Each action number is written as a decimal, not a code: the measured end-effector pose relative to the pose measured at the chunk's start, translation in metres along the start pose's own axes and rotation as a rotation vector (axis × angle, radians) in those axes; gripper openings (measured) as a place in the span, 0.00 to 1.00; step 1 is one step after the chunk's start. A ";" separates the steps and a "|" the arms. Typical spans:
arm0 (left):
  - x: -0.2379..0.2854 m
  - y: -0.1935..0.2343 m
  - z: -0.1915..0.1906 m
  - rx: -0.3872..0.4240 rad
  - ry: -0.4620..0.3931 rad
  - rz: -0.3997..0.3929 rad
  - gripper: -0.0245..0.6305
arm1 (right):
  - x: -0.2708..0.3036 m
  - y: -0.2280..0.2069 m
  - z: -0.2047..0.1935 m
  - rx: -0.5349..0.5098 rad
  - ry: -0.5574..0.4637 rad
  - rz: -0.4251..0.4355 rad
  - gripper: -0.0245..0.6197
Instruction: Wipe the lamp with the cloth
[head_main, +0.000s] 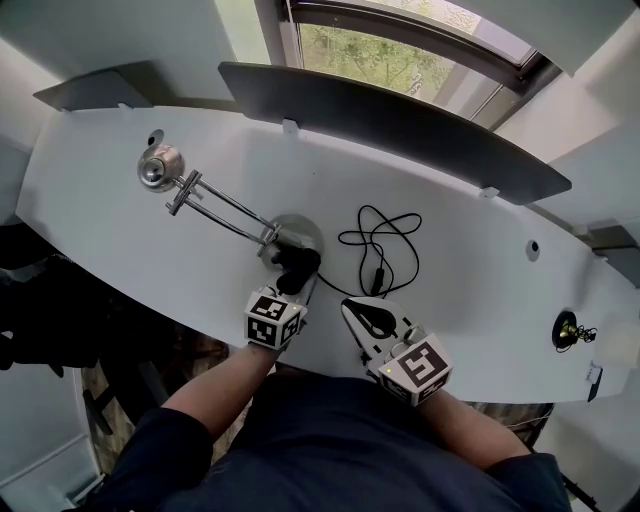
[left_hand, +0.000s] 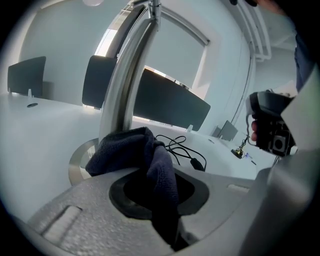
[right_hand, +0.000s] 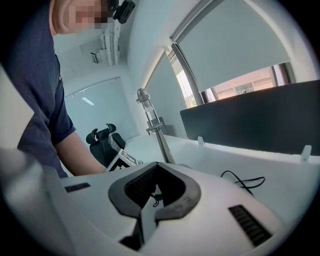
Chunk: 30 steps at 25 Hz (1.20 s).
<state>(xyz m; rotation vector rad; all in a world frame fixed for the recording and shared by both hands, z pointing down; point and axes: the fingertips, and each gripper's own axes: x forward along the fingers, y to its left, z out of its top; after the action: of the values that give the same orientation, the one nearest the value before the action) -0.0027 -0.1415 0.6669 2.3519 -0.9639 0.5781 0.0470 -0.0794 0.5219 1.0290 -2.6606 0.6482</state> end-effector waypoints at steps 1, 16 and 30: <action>0.003 -0.001 0.002 -0.001 -0.002 0.000 0.13 | -0.003 -0.002 -0.001 0.002 0.000 -0.004 0.05; 0.031 -0.035 0.054 0.028 -0.092 -0.044 0.13 | -0.026 -0.014 -0.006 0.017 -0.020 -0.029 0.05; -0.009 0.008 0.013 -0.109 -0.054 0.059 0.13 | -0.019 0.000 -0.004 0.003 -0.014 0.001 0.05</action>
<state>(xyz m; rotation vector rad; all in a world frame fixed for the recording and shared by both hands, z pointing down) -0.0124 -0.1500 0.6541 2.2591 -1.0646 0.4738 0.0614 -0.0663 0.5192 1.0365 -2.6737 0.6480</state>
